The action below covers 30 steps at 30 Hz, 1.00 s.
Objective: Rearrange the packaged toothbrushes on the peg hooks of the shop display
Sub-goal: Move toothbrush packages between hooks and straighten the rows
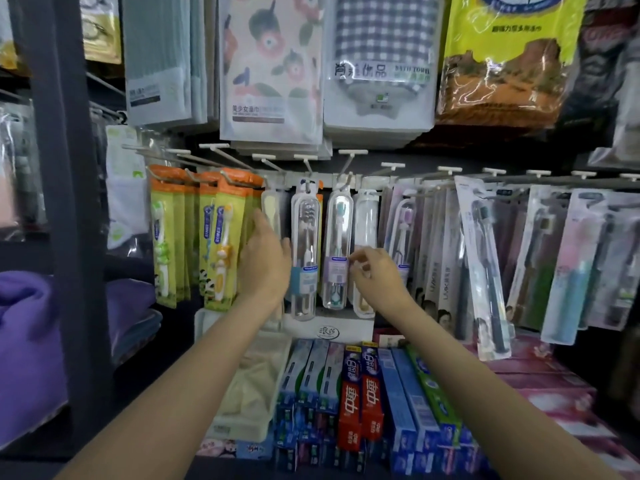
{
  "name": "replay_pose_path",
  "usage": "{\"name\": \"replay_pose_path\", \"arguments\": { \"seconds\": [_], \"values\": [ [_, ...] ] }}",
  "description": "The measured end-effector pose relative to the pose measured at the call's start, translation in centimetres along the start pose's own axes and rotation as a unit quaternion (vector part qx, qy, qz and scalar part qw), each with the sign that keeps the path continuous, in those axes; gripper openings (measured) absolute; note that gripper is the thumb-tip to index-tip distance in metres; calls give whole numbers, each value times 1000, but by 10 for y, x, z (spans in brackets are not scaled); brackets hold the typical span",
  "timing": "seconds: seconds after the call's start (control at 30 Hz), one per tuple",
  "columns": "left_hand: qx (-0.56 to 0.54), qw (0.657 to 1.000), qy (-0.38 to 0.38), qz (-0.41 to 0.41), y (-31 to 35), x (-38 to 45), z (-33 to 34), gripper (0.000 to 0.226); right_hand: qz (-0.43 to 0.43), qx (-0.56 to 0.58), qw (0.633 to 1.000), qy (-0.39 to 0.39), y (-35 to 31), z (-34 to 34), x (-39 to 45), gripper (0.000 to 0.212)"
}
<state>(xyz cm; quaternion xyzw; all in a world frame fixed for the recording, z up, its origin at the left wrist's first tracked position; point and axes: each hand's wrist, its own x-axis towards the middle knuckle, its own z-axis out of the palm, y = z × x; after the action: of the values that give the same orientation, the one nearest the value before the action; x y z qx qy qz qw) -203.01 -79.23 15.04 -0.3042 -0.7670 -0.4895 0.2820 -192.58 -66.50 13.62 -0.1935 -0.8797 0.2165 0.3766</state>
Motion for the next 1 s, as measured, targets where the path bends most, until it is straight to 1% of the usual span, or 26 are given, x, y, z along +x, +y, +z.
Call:
{"name": "replay_pose_path", "arguments": {
  "seconds": [0.07, 0.2, 0.27, 0.3, 0.4, 0.47, 0.53, 0.57, 0.67, 0.73, 0.77, 0.83, 0.87, 0.93, 0.97, 1.0],
  "values": [
    [9, 1000, 13, -6, -4, 6, 2, 53, 19, -3, 1000, 15, 4, -1, 1, 29],
    [29, 999, 32, -10, -10, 12, 4, 42, 58, 21, 994, 86, 14, -4, 4, 36],
    [22, 999, 31, -2, -11, 10, 4, 40, 87, 37, 989, 117, 17, -5, 8, 42],
    [11, 1000, 26, 2, -12, 7, 5, 44, 103, 42, 985, 135, 19, -4, 12, 46],
    [-10, 1000, 4, 21, -13, -6, 6, 65, 152, 51, 972, 169, 26, -3, 25, 53],
    [47, 997, 29, 62, -17, -17, 8, 76, 180, 52, 967, 173, 29, -1, 32, 59],
    [117, 981, 82, 133, -22, -24, 9, 86, 237, 76, 954, 168, 33, 0, 37, 65],
    [145, 971, 96, 166, -24, -26, 8, 90, 264, 91, 946, 165, 35, 2, 37, 66],
    [224, 934, 74, 267, -29, -29, 8, 94, 298, 124, 932, 163, 38, 8, 35, 64],
    [284, 904, 40, 317, -29, -33, 13, 94, 298, 146, 929, 165, 37, 9, 34, 64],
    [303, 895, 23, 326, -27, -35, 15, 93, 292, 152, 929, 167, 36, 10, 33, 65],
    [317, 891, -8, 324, -24, -37, 21, 93, 255, 139, 939, 183, 29, 11, 28, 60],
    [323, 891, -19, 318, -23, -36, 25, 95, 220, 123, 947, 201, 24, 12, 24, 55],
    [335, 893, -25, 299, -15, -34, 30, 96, 116, 95, 961, 232, 13, 15, 16, 44],
    [329, 895, -32, 299, -9, -34, 30, 93, 60, 90, 968, 228, 7, 16, 13, 40],
    [327, 894, -44, 303, -4, -33, 29, 85, 17, 86, 975, 205, 2, 17, 13, 36]
  ]
}}
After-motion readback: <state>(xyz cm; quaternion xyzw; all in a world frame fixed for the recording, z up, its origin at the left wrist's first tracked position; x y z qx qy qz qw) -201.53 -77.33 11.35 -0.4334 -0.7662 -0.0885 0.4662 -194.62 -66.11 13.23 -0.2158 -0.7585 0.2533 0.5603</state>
